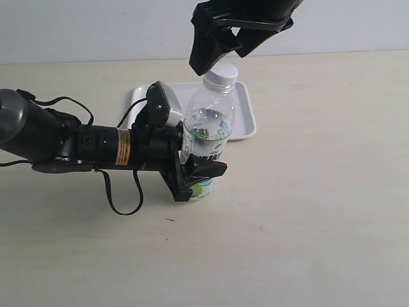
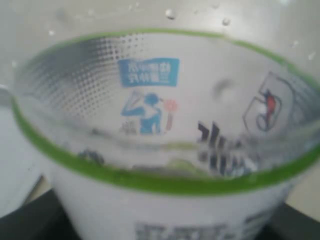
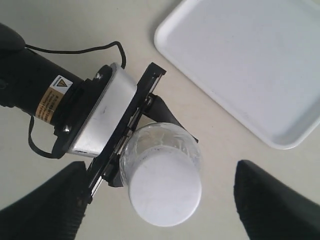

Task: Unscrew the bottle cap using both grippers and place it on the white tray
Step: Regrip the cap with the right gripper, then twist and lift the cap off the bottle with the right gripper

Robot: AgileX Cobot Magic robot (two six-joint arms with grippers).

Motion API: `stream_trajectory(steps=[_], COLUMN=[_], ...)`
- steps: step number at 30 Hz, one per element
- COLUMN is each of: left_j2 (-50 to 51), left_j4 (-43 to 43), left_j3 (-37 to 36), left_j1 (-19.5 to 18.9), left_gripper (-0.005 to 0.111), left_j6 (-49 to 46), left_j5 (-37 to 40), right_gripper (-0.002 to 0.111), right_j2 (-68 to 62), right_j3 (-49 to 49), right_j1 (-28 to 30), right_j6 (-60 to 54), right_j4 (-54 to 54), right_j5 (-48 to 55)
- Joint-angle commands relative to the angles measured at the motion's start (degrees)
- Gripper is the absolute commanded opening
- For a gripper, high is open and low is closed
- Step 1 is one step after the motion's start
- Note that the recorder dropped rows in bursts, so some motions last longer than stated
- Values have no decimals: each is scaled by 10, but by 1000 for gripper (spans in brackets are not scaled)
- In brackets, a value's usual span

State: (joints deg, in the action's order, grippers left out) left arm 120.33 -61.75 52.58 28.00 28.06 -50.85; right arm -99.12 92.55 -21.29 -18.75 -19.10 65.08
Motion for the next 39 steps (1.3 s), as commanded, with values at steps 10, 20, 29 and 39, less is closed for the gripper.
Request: stream_trajectory(steps=[10,20,29,39], left_j2=[-3,-3,-3,-3], left_j4=[8,8,8,12], left_j3=[0,0,0,0], left_j1=[0,0,0,0], left_gripper=[0,0,0,0], left_j6=[3,3,3,3], left_j5=[-15,-15,-16,-17], right_gripper=[75,30,0,0], right_j2=[-18,-18,-18,-18], right_j3=[-2,-2,-2,-2], right_j1=[-1,-1,-1,-1], right_j6=[-15,-45,-203,-494], right_j4=[16,20,15,-56], right_j5=[22,24,24,24])
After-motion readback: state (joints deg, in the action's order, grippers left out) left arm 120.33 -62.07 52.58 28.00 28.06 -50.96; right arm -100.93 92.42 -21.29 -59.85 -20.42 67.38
